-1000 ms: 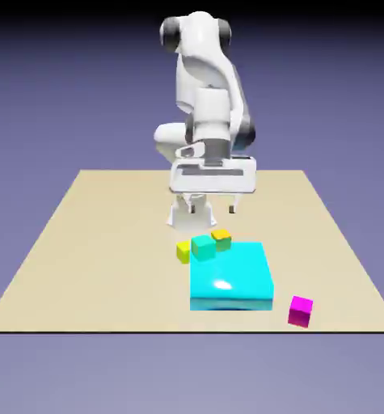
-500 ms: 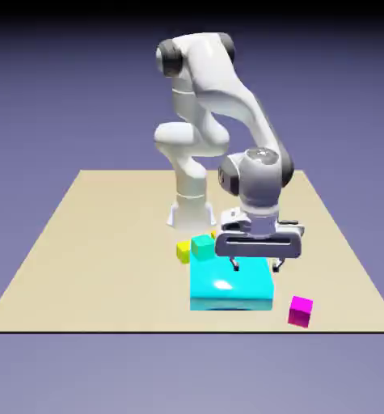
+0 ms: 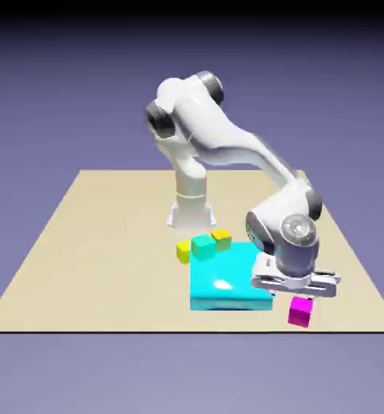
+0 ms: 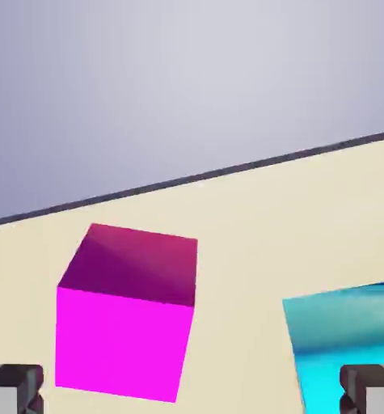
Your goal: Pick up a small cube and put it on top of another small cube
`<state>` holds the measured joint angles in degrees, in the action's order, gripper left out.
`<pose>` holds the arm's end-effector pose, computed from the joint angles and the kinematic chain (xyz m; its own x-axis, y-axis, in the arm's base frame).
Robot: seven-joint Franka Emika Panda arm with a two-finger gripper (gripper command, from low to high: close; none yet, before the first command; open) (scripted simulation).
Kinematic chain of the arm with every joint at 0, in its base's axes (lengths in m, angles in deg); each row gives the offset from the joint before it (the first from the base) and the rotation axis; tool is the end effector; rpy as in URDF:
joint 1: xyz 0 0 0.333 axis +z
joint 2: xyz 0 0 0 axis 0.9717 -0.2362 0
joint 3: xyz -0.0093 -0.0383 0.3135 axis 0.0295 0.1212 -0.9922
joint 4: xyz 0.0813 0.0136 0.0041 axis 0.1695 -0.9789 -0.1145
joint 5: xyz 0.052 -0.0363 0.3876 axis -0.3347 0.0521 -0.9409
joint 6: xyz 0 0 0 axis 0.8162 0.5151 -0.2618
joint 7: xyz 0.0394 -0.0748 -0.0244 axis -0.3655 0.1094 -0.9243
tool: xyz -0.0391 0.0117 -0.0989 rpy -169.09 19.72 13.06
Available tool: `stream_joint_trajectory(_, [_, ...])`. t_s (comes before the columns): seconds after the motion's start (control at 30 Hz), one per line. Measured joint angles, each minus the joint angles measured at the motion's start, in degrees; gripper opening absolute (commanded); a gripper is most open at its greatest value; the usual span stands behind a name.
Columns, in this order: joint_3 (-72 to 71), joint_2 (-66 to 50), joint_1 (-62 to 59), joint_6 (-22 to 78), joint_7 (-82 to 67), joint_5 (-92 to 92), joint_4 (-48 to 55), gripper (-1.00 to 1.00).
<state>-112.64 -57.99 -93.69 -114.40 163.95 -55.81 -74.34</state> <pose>0.5816 0.2465 0.1844 0.3821 -0.8427 -0.3792 -0.7907 -0.5106 0.3378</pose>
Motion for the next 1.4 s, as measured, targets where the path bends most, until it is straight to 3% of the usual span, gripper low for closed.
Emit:
stream_joint_trajectory(0.23, [-7.5, -13.6, -2.9, 10.3, 8.2, 2.4, 10.6, 0.0])
stream_joint_trajectory(0.37, [-5.4, -16.4, -2.4, 2.9, 8.6, 4.3, 5.5, 0.0])
stream_joint_trajectory(0.4, [-5.3, -16.5, -2.3, 2.5, 8.6, 4.4, 5.2, -1.0])
stream_joint_trajectory(0.6, [-7.6, -13.2, -2.7, 10.7, 6.1, 3.7, 11.1, -1.0])
stream_joint_trajectory(0.73, [-4.3, -6.3, -0.1, 12.1, -3.9, 5.3, 7.5, -1.0])
stream_joint_trajectory(1.4, [20.7, 35.1, 14.1, 16.0, -36.8, -7.7, -25.7, -1.0])
